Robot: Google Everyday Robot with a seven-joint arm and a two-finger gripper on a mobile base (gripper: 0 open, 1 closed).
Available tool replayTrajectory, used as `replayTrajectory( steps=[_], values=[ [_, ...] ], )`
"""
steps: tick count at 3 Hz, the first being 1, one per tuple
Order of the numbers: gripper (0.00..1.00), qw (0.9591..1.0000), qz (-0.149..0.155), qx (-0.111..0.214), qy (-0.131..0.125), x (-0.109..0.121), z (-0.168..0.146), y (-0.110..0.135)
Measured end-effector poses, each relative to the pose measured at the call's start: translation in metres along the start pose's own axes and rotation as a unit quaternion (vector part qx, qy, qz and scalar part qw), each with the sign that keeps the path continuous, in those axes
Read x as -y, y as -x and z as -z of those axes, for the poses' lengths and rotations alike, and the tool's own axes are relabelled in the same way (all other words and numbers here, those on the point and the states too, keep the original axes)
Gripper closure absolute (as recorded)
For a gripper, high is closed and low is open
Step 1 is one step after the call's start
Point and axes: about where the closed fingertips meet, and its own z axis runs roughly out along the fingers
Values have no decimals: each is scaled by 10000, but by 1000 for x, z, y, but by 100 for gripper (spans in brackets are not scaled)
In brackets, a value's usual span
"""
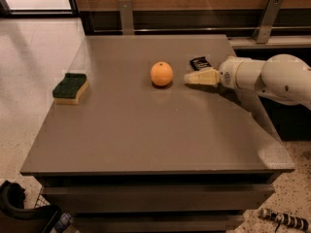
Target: Move rxbar chocolate near sponge
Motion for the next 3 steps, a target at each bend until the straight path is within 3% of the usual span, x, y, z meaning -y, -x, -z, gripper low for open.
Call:
replayTrajectory(
  steps=[1,2,3],
  values=[
    [0,9998,-211,-63,19,-2,-11,-15],
    [15,9997,-221,-68,30,-3,-12,-16],
    [38,9997,-221,-69,31,-3,-12,-15]
  ],
)
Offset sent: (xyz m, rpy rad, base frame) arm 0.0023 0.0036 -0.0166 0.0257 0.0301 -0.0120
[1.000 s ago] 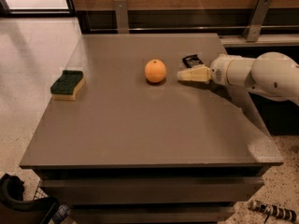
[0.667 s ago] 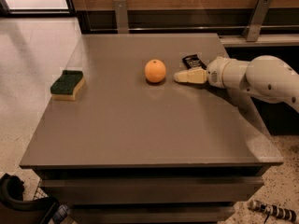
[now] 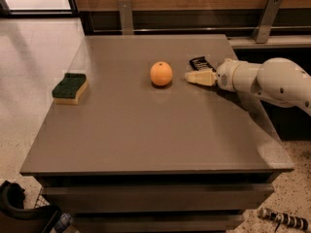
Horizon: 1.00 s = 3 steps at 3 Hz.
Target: Move rxbar chocolate near sponge
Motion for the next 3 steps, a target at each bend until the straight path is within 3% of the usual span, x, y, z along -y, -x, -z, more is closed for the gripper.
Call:
replayTrajectory(
  steps=[2,3],
  values=[
    [85,10000,0,0,1,0,3,6],
    [100,10000,0,-1,2,-1,3,7]
  ],
)
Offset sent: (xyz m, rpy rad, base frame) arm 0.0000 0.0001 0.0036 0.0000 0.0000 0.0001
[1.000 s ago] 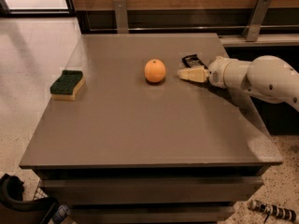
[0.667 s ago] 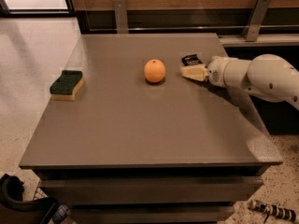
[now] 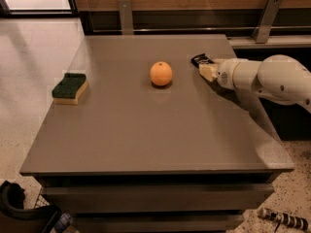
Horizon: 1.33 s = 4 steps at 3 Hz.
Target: Move rxbar chocolate near sponge
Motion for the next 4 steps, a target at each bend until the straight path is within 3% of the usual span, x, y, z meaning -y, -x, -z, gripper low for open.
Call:
replayTrajectory(
  steps=[4],
  values=[
    [100,10000,3,0,0,0,0,1]
  ],
)
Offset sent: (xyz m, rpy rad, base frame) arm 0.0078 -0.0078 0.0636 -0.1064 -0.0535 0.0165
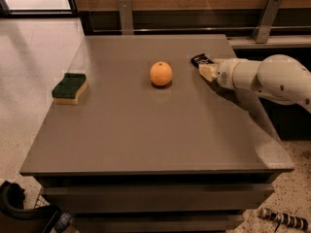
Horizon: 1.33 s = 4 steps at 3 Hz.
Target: Move rxbar chocolate near sponge
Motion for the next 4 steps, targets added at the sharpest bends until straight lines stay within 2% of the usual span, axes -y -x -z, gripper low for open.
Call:
replayTrajectory(
  steps=[3,4],
  values=[
    [100,10000,2,1,-1,0,0,0],
    [100,9995,275,106,-114,2,12,39]
  ],
)
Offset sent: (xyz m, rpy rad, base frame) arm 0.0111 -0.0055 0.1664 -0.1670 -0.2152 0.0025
